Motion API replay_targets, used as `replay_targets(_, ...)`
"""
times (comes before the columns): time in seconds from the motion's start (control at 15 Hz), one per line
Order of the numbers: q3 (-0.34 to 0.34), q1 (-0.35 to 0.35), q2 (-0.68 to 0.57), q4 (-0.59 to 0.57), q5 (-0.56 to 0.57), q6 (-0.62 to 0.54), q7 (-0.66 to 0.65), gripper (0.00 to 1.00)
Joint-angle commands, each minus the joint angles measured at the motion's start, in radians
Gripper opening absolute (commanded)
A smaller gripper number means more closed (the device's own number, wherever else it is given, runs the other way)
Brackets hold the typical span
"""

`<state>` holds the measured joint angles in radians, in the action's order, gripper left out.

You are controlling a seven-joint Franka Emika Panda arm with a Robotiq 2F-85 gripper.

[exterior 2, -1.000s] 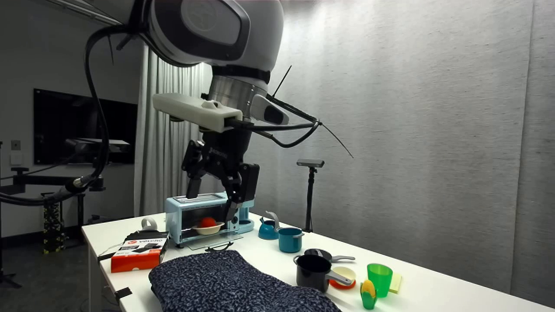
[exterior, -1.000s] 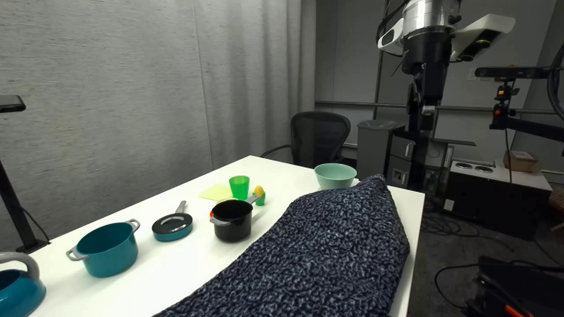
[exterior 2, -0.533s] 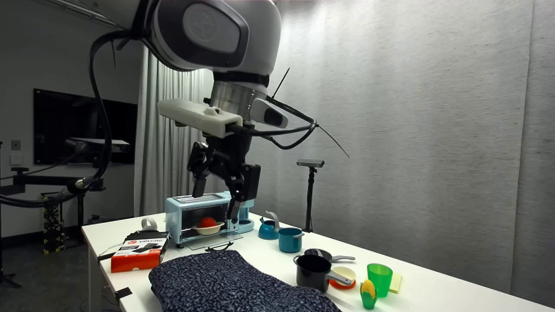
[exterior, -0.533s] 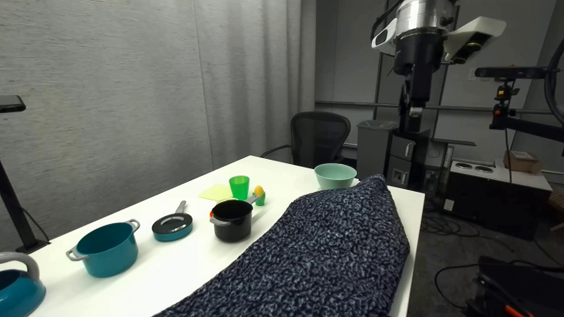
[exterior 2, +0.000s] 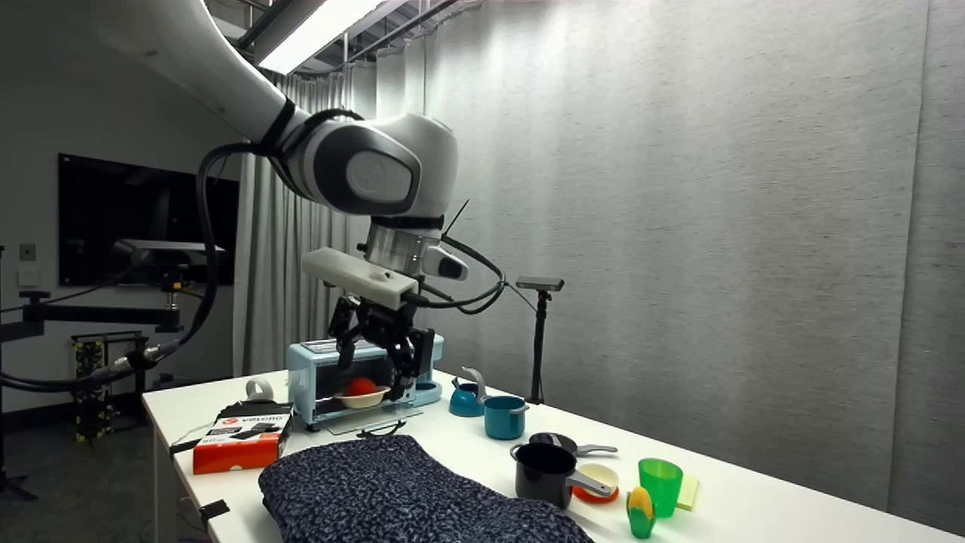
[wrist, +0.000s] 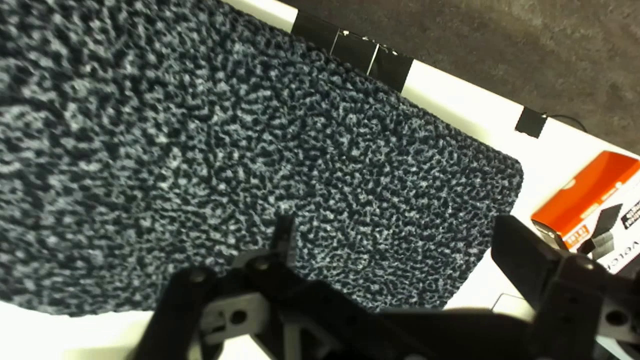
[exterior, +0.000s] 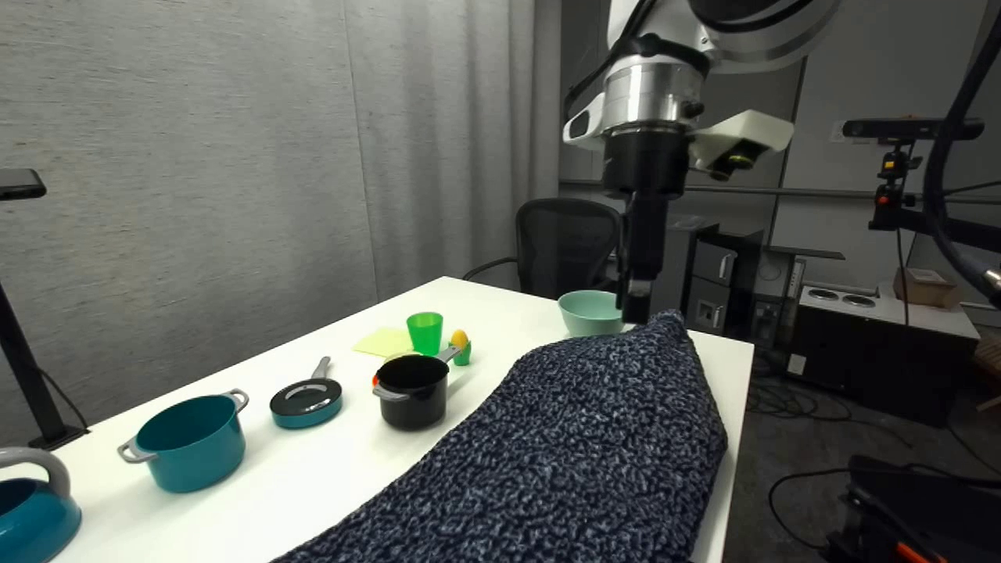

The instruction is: Fold up the grey cloth on the table.

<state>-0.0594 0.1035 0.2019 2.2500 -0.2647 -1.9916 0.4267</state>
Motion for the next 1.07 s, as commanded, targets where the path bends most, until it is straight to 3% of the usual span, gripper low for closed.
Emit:
replay_targets(0.0,0.076,0.029,-0.162,-0.104,0.008,-0.089,-0.006,1.00)
replay_targets(0.27,0.141,0.032,-0.285,-0.174,0.025,-0.148,-0.022,1.00)
replay_targets(0.33,0.141,0.018,-0.224,-0.110,0.010,-0.146,-0.011,1.00)
replay_targets(0.53,0.158,0.016,-0.281,-0.151,0.011,-0.151,-0.012,1.00)
replay_targets(1.0,0.158,0.016,-0.284,-0.161,0.012,-0.151,-0.012,1.00)
